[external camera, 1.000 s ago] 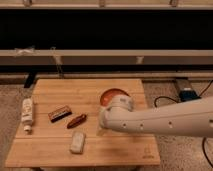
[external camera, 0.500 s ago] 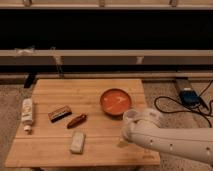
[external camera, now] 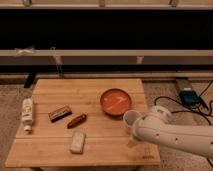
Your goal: Place the ceramic cup in the ceramic bowl
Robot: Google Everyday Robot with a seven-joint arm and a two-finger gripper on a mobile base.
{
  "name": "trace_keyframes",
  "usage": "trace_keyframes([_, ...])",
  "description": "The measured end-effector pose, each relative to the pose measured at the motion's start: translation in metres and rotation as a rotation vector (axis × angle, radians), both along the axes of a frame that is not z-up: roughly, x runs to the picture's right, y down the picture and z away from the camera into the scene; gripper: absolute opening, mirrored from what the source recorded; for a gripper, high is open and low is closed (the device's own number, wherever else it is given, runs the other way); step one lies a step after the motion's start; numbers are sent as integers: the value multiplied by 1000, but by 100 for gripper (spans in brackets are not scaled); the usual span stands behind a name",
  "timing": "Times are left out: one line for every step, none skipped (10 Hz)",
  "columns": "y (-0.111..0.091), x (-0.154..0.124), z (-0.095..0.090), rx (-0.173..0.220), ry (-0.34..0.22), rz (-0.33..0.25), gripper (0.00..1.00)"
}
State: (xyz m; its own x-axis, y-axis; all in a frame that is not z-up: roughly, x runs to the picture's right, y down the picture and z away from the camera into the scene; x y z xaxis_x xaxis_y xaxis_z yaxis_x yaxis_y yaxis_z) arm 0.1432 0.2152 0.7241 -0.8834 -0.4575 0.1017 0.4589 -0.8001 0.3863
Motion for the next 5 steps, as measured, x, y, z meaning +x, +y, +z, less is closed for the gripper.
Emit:
trace_keyframes([-6,-4,8,-4,-5,-12,80])
trace_keyframes([-10,-8,17,-13,-11,-24,80])
trace_keyframes([-13,-10,23,-18,-15,-34,80])
trace_keyframes([-12,-18,33,-34,-26,-49,78])
trace_keyframes([-8,-30,47,-48,-42,-72,68])
